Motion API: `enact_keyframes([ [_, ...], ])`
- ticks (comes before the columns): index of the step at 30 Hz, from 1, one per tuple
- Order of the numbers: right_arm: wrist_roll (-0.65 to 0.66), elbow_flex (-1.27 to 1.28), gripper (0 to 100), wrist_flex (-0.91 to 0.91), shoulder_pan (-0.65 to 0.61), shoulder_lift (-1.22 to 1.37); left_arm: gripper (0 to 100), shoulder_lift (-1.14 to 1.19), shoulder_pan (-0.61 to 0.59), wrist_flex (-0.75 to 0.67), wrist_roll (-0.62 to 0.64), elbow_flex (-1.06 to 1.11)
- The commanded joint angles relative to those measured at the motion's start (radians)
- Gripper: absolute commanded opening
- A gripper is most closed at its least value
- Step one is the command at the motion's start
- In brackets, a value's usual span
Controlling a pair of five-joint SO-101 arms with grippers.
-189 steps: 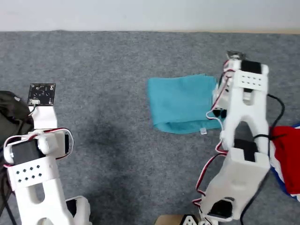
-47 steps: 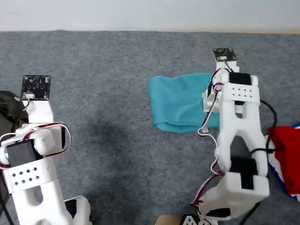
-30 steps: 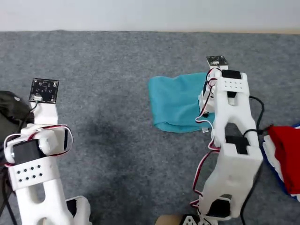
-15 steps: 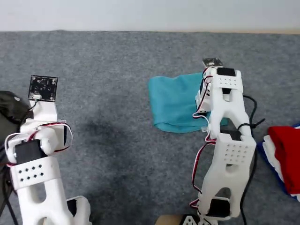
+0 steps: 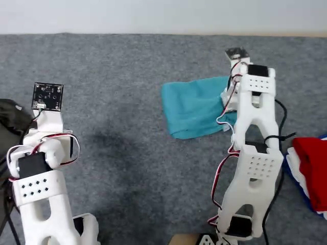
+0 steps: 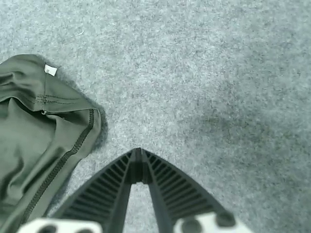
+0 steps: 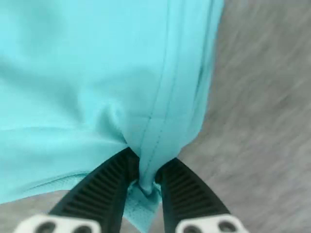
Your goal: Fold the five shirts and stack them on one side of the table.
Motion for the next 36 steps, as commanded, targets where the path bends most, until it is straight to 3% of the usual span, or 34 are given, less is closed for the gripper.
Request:
enact_keyframes([
  [1, 0.173, -0.060, 0.9, -0.110, 0.033, -0.012, 0, -0.018, 0.008, -0.011, -0.009, -0.004],
  [6, 0.354, -0.060, 0.9, -0.245, 0.033, 0.015, 0, -0.017, 0.008, -0.011, -0.009, -0.001],
  [10, 0.394, -0.060, 0.9, -0.288, 0.024, 0.025, 0, -0.018, 0.008, -0.012, -0.009, 0.022],
  [15, 0.384, -0.060, 2.7, -0.142, 0.007, 0.021, 0, -0.018, 0.008, -0.011, -0.009, 0.035],
  [20, 0.262, -0.068, 15.4, 0.051, -0.010, 0.008, 0, -0.018, 0.008, -0.012, -0.009, 0.035],
  [25, 0.235, -0.077, 26.6, 0.214, -0.050, -0.064, 0, -0.018, 0.008, -0.012, -0.009, 0.036],
  [36, 0.229, -0.077, 27.1, 0.341, -0.226, -0.298, 0, -0.018, 0.008, -0.011, -0.008, 0.036],
])
